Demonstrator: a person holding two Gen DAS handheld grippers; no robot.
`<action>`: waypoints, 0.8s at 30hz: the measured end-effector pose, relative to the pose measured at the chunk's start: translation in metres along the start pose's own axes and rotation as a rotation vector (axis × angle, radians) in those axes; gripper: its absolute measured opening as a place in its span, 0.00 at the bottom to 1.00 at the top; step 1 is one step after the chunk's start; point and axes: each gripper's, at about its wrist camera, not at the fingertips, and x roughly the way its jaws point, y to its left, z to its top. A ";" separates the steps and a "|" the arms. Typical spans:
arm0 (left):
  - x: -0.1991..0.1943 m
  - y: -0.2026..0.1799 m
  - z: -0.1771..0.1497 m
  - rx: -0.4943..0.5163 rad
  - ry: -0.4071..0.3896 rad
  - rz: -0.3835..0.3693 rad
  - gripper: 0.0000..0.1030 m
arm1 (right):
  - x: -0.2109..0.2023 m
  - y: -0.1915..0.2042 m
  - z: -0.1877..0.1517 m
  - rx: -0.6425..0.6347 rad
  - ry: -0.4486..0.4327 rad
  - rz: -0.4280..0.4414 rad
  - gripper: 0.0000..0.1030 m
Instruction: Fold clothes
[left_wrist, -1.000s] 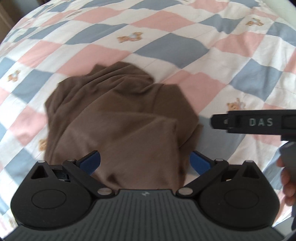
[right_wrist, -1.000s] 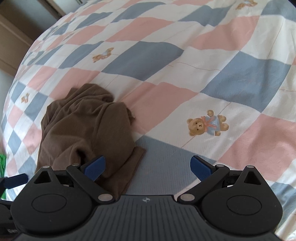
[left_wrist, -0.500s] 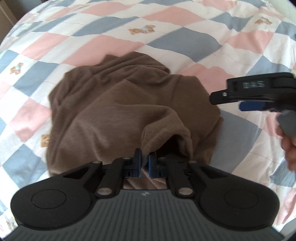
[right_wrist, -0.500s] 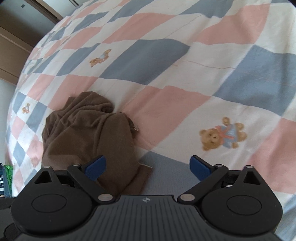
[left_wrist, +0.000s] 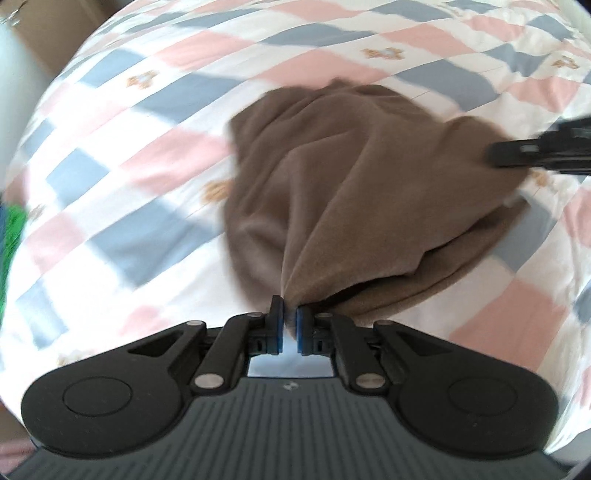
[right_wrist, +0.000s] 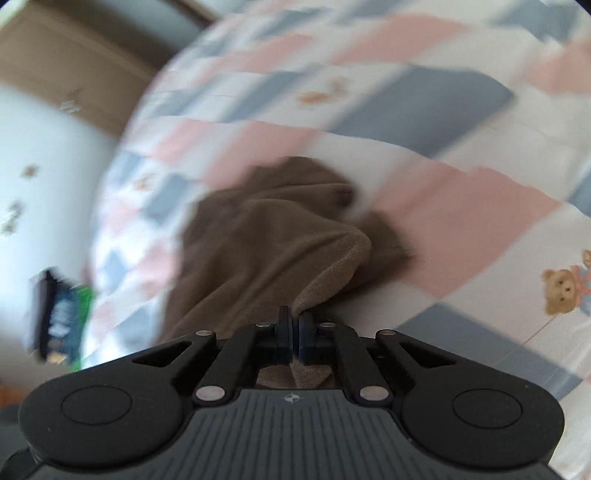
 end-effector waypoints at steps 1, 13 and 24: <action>-0.005 0.006 -0.009 -0.005 0.006 0.018 0.05 | -0.010 0.011 -0.008 -0.032 0.008 0.030 0.04; 0.000 0.007 -0.080 0.067 0.139 0.141 0.18 | -0.023 0.091 -0.150 -0.346 0.351 0.122 0.15; 0.002 -0.166 -0.074 0.499 -0.117 0.023 0.59 | -0.059 0.013 -0.134 -0.112 0.231 -0.115 0.54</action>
